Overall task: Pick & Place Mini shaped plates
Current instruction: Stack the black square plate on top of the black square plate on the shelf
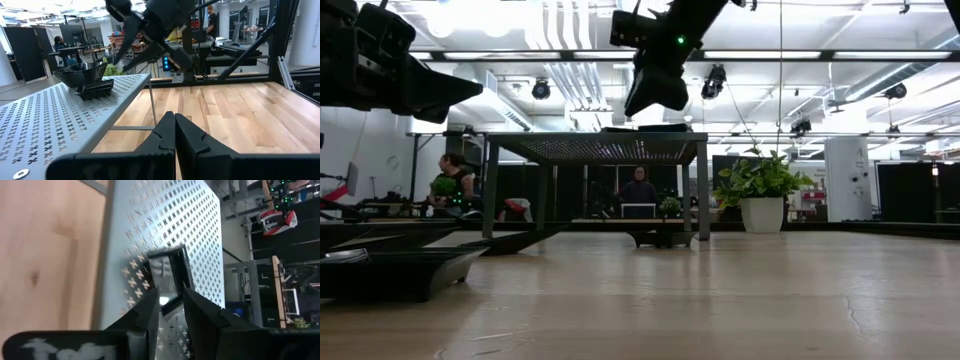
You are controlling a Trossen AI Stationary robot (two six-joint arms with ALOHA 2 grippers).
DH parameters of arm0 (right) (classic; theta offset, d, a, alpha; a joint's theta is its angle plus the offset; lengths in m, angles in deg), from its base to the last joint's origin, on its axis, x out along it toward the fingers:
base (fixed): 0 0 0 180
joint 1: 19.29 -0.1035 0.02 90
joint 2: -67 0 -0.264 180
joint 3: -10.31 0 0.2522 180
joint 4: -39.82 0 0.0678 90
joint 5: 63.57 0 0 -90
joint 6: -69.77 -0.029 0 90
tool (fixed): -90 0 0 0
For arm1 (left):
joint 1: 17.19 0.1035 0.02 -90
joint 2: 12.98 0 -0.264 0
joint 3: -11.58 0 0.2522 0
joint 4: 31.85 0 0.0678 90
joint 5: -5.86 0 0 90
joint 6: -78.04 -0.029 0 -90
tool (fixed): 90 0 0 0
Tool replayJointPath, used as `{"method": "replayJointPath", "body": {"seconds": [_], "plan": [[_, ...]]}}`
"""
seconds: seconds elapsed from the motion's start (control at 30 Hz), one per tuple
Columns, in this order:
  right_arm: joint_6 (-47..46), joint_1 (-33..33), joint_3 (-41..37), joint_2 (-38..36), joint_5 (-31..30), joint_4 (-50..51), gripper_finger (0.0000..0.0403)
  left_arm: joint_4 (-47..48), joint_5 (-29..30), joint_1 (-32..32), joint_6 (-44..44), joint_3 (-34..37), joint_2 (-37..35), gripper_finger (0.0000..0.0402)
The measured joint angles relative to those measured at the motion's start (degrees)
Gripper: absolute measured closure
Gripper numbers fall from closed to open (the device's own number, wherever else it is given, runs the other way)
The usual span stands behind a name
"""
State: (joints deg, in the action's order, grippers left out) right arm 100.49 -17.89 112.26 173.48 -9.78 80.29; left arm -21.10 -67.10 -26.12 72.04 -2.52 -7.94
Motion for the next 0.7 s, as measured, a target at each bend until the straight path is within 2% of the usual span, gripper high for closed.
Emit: {"method": "replayJointPath", "body": {"seconds": [0.4,0.7], "plan": [[-2.5,-6.1,0.2,0.0,0.0,1.4,0.0329,0.0,0.0,0.0,0.0,0.0,0.0,0.0401],[-12.6,-9.3,0.1,0.0,1.0,10.8,0.0319,0.0,0.0,0.0,0.0,0.0,0.0,0.0401]]}}
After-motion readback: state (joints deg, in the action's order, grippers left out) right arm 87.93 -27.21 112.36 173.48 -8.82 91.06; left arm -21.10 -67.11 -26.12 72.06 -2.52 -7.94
